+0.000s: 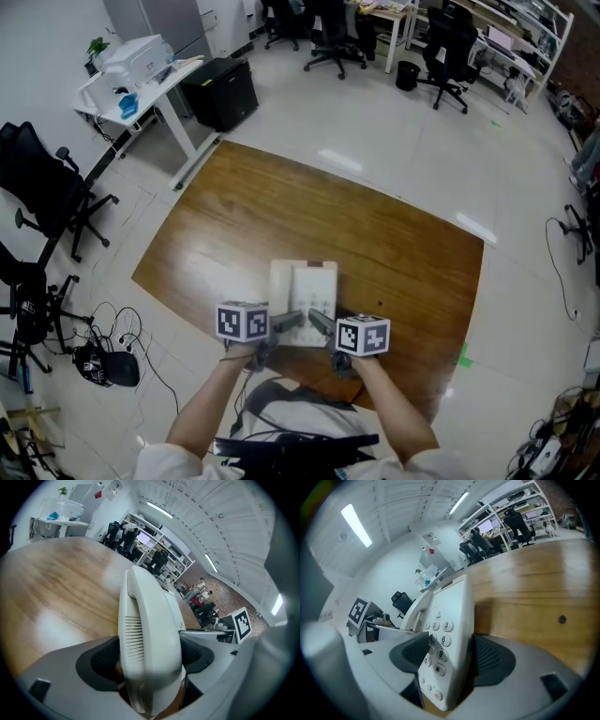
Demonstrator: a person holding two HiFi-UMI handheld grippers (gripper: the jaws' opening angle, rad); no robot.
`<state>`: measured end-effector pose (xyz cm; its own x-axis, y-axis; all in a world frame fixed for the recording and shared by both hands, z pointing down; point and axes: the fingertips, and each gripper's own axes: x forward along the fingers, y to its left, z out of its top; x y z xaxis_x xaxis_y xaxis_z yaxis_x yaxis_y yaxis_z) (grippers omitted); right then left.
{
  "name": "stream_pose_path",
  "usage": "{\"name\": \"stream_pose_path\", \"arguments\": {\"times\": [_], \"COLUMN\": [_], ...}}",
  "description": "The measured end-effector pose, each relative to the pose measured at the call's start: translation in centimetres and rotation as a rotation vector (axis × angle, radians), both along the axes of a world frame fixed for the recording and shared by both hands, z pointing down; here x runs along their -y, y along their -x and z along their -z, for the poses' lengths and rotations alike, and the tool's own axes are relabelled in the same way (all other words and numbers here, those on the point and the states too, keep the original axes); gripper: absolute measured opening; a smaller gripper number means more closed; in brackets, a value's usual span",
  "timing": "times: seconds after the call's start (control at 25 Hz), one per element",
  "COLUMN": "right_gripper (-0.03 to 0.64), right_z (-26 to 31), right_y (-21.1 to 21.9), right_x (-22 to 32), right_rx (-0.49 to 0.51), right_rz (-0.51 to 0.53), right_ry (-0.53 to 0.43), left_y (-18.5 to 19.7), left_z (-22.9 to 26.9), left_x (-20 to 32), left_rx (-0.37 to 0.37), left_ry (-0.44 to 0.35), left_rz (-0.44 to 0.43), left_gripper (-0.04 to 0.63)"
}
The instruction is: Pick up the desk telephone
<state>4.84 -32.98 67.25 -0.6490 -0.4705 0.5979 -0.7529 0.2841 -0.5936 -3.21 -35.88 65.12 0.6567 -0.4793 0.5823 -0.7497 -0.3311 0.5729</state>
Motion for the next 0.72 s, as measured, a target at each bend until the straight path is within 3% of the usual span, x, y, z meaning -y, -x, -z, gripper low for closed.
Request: {"name": "stream_pose_path", "arguments": {"times": [0.36,0.72], "right_gripper": [0.295,0.291], "right_z": [-0.07,0.18], "right_y": [-0.05,-0.13], "right_x": [0.26,-0.10], "right_rx": [-0.030,-0.026], "right_rz": [-0.004,-0.042], "right_ry": [-0.056,-0.047], "left_y": [0.33,0.63], "left_z": [0.12,0.62], "left_x": [0.24,-0.05], "left_rx": [-0.009,0.000], "left_ry": [-0.030,-0.048], "left_rz": [0.058,0.095], "left_gripper": [0.367,0.357]}}
